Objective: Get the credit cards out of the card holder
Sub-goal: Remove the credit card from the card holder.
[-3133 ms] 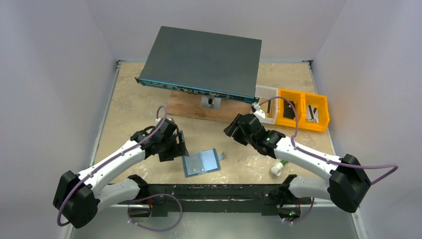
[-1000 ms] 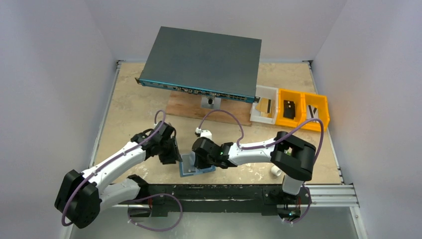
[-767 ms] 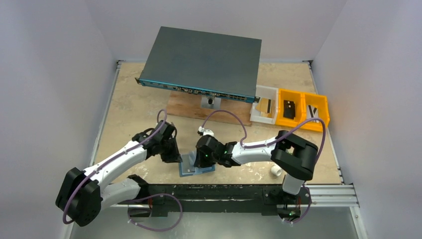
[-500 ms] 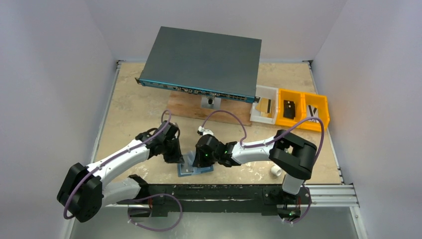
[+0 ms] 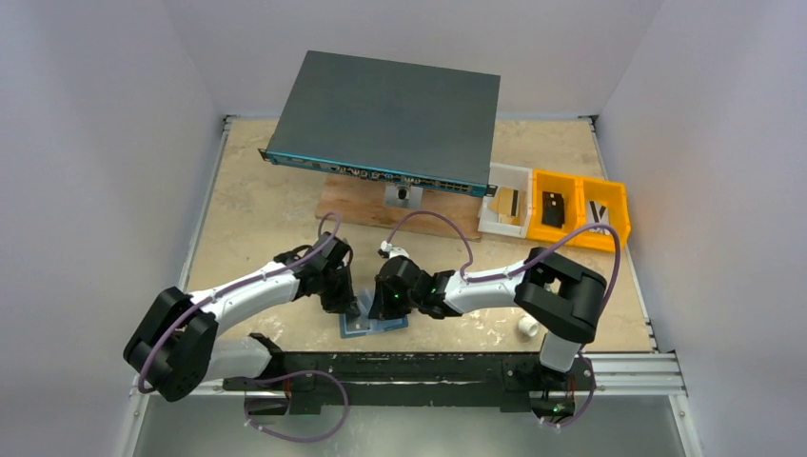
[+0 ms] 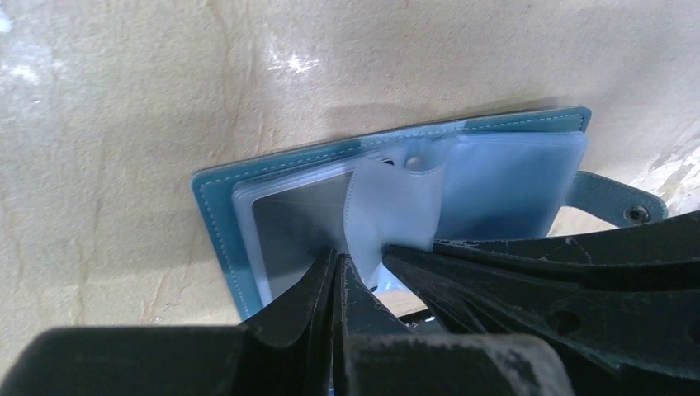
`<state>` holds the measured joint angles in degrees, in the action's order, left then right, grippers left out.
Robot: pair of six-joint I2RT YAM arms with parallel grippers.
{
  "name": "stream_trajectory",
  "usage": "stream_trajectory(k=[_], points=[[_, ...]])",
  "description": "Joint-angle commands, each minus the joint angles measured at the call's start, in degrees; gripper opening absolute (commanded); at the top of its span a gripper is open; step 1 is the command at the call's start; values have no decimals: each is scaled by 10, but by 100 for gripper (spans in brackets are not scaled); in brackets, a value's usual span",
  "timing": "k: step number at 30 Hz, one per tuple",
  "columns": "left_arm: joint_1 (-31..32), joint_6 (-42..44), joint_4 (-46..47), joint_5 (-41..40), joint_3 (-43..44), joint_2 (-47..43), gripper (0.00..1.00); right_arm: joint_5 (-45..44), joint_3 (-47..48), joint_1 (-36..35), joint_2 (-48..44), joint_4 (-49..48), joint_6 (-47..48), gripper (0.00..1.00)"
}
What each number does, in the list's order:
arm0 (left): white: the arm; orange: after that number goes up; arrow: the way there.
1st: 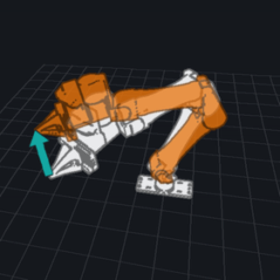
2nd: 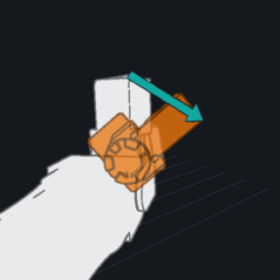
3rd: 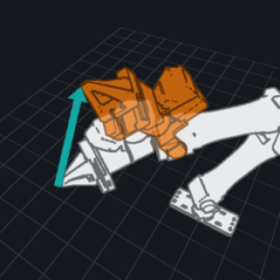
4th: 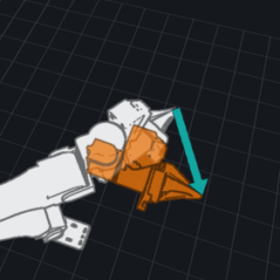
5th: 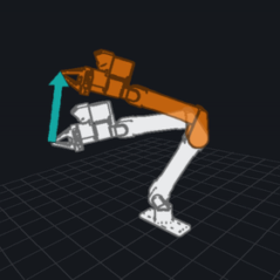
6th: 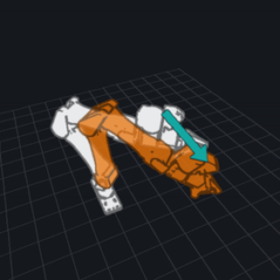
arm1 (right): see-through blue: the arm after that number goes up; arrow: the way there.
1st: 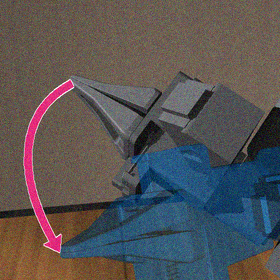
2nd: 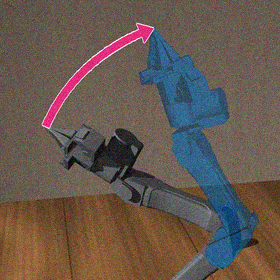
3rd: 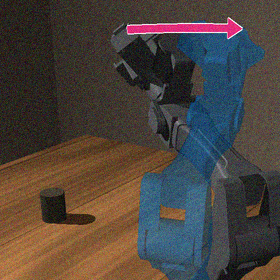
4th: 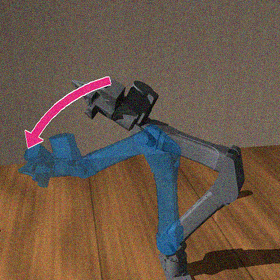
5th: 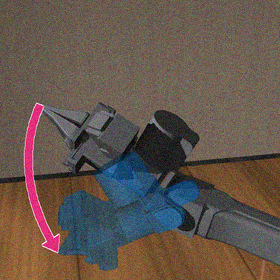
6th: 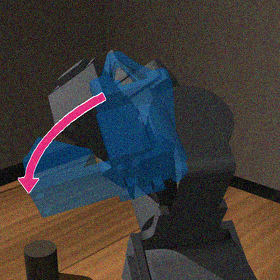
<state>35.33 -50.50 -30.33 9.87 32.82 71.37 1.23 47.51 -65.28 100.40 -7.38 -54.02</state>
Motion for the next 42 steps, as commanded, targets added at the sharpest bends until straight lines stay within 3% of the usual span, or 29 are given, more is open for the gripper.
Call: stream_trajectory(k=[1, 6, 11, 15, 30, 42], points=[[7, -16, 44, 12, -13, 11, 0, -15, -13, 1, 3, 50, 15, 3], [10, -21, 51, 23, -17, 3, 0, -22, 2, 1, -11, 65, 26, 10], [10, -21, 46, 21, -11, -13, 0, -61, 28, 1, -45, 112, 37, 31], [11, -17, 50, 23, -7, -12, 0, -78, 47, 0, -70, 141, 44, 43], [52, -21, 82, 36, 51, 17, 1, -153, 35, 0, -180, 228, 13, 42], [80, -29, 112, 49, 151, 177, 8, -196, -24, 1, -254, 251, -16, 41]])
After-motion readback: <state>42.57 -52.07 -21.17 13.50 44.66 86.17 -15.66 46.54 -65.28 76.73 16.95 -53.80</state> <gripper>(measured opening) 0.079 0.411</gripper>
